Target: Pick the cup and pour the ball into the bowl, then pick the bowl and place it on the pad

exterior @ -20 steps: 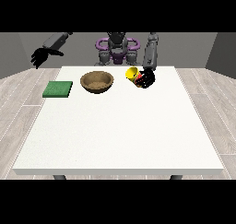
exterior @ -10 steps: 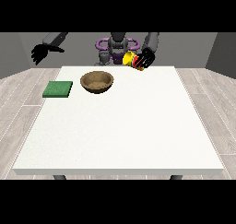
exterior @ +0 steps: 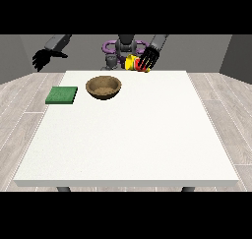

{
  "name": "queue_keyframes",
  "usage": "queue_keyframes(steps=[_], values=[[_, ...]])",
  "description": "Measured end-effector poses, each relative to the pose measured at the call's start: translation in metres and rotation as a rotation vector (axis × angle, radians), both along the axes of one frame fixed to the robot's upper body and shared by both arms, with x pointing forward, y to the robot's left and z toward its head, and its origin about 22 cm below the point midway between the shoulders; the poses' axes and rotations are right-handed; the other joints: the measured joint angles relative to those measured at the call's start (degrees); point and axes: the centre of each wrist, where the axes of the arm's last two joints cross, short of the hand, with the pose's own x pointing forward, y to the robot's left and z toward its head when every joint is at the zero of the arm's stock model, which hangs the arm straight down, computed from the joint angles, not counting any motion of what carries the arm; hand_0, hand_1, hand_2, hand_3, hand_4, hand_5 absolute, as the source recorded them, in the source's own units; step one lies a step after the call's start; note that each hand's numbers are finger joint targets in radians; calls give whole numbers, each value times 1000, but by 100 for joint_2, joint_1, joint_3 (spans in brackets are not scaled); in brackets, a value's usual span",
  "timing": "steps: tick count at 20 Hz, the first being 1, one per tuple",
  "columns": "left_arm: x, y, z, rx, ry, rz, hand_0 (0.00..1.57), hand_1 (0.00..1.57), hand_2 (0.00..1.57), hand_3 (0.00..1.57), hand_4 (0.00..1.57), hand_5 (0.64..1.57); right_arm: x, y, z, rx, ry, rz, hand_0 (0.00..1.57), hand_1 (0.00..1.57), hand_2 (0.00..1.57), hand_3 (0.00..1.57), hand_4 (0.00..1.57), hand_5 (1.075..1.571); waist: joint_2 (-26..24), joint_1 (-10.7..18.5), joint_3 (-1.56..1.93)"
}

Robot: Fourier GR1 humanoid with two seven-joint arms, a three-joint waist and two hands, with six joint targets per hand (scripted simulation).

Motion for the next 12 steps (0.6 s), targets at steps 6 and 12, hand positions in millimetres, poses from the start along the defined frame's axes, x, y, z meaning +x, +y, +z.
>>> queue_keyframes(steps=[6, 12], values=[[-8, -40, 13, 148, -27, -26, 583, 583, 1571, 1536, 881, 1571, 3, -3, 0, 4, 5, 7, 0, 0, 0, 0, 0, 1548, -37, -47, 4], [-13, -69, 28, 287, -90, -20, 552, 552, 1571, 1571, 885, 1571, 41, 16, 19, -21, -3, 34, 0, 0, 0, 222, 0, 1533, 105, -128, -2]])
